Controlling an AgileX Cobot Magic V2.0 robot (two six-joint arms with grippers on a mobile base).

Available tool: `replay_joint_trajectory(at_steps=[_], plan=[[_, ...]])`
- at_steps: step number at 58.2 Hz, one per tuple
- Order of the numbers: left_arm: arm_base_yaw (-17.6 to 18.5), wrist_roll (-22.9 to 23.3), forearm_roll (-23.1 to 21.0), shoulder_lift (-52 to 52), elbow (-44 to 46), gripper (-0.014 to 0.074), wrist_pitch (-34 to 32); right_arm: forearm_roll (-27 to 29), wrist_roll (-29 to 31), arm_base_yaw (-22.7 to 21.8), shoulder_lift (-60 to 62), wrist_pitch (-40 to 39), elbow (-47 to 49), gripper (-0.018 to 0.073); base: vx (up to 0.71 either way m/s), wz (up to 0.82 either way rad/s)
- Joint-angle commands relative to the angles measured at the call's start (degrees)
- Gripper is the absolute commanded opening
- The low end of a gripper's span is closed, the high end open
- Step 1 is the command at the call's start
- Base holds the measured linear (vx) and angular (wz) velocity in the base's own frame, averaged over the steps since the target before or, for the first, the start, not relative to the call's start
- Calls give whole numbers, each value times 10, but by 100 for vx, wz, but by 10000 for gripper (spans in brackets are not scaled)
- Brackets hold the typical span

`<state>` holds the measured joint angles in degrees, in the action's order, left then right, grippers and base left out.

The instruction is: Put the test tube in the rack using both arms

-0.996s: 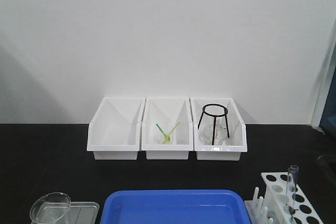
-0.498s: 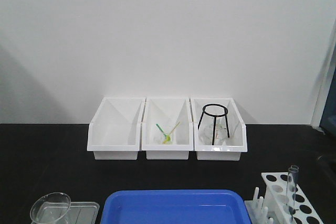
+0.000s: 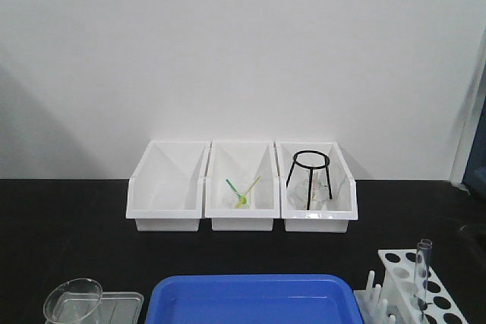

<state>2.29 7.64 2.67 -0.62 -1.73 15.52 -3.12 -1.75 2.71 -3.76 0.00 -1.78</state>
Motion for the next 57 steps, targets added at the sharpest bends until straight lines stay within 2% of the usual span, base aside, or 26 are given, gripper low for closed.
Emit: replay_joint_trajectory(at_steps=[1,57], plan=[[-1,1,1,-9,15,-6,-46,4,12,1,48,5,-9,-11,0,0],[-1,1,1,-8,15,-6,-46,5,7,1,49,7,-9,-11,0,0]])
